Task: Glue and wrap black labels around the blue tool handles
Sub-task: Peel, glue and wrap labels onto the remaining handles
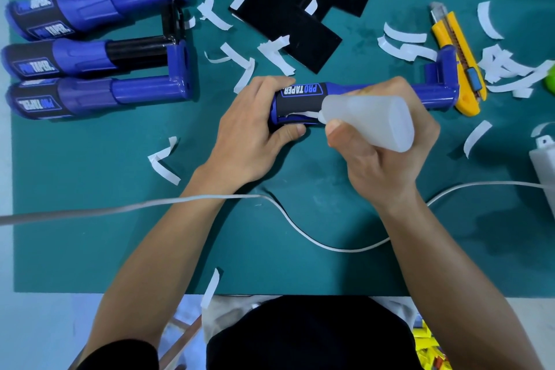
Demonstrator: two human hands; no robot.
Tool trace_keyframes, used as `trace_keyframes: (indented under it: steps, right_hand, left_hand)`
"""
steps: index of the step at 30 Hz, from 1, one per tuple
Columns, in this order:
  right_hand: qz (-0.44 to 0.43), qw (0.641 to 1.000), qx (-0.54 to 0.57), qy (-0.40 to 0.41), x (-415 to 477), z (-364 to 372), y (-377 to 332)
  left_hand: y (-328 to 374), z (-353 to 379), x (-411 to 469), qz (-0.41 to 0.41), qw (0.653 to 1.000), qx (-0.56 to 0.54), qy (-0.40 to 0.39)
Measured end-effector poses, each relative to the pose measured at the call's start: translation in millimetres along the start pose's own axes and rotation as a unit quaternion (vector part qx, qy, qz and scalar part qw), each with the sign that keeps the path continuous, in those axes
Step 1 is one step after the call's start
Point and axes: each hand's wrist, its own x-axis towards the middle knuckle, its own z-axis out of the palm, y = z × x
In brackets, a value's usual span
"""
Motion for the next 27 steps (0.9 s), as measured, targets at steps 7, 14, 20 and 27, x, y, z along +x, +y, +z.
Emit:
trace_keyframes:
  steps: [7,14,20,27]
  right_hand:
    - [-0.001,1.0,-0.012,0.01,0,-4,0]
    - [0.006,1.0,-0.024,0.018,0,-9,-1]
    - [0.018,0.999,-0.033,0.027,0,-12,-1]
    - [0.006,0.999,-0.042,0.019,0,-17,-1]
  left_hand:
    - [-1,-1,0,0.003,1.0,0.0,-0.001]
    - [1,-2,0,-0.003,1.0,-0.005,-0.007]
    - [4,-3,0,0.001,1.0,-0.008,-0.006]
    - [5,-4,0,-0.003,1.0,-0.007,-0.012]
